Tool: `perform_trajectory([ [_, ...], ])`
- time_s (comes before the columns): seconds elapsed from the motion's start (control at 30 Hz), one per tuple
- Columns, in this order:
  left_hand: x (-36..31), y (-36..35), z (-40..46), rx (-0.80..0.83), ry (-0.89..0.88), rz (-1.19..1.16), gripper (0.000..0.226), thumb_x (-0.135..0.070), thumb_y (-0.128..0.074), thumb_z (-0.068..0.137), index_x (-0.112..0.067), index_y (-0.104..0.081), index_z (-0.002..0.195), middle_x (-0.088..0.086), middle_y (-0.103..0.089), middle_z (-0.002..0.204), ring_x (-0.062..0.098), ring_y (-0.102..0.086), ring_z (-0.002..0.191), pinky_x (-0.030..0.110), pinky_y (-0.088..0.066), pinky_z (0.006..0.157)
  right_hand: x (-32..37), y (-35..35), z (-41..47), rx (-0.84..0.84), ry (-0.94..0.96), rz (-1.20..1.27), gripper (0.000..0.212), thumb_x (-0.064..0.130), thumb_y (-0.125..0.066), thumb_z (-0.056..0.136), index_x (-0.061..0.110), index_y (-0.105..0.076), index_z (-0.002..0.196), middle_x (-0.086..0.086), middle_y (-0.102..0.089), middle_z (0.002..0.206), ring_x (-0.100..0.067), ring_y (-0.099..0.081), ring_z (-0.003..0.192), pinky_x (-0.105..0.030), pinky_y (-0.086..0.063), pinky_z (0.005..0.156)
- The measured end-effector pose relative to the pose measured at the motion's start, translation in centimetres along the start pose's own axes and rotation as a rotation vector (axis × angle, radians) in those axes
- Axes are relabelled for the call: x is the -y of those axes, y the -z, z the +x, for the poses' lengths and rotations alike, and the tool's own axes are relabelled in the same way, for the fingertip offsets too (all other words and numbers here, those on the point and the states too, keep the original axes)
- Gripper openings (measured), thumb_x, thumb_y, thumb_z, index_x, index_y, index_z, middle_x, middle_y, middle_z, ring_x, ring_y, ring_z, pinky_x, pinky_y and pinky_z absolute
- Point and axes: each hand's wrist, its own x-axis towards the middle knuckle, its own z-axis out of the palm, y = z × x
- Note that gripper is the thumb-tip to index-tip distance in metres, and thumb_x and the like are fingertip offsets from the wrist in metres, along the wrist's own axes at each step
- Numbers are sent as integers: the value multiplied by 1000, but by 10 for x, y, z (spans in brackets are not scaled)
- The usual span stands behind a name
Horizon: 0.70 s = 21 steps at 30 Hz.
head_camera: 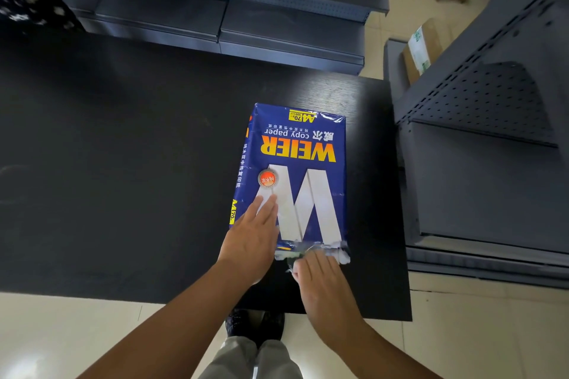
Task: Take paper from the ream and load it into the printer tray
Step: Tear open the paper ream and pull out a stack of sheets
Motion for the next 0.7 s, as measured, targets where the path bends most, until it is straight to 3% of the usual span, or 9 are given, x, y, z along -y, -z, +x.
perform_trajectory([
  [0.1,-7,-5,-9,-23,-44,59,59,-37,-53,97,-18,-31,148,13,-3,163,36,9,148,47,-24,118,1,1,-13,-15,14,56,19,17,-80,78,15,-61,79,-3,-58,71,-19,-58,66,-34,-53,63],
  [0.27,-14,-20,-24,-178,82,-157,68,-51,-32,100,-14,-14,153,3,-12,164,24,-4,150,40,-23,117,-1,-7,-27,-18,50,78,15,5,-58,86,16,-52,76,-2,-49,69,-20,-48,61,-33,-46,56],
  [0.47,-13,-37,-28,-149,87,-81,85,-57,-38,95,-12,4,153,6,-2,165,26,3,150,41,-7,118,0,-12,-31,60,91,196,15,12,-72,85,18,-61,78,1,-56,70,-18,-49,65,-32,-46,59],
  [0.53,-13,-37,-29,-169,85,-58,84,-56,-39,95,-10,1,154,7,-4,165,27,0,150,40,-4,116,-4,-1,-32,12,-44,407,12,13,-68,89,19,-64,79,4,-58,72,-13,-50,68,-28,-46,62],
  [0.63,-14,-38,-28,-169,85,-30,85,-57,-42,94,-10,-3,154,8,-8,164,28,-3,150,40,-6,114,-19,14,-29,-119,-473,762,4,18,-66,93,21,-67,91,9,-63,81,-6,-60,76,-18,-50,68],
  [0.7,-13,-38,-27,-151,104,-47,87,-58,-45,92,-12,-4,153,7,-13,164,28,-6,150,40,-9,113,-29,12,-23,-174,-706,837,6,21,-65,94,22,-68,99,8,-67,85,-7,-65,79,-18,-54,67],
])
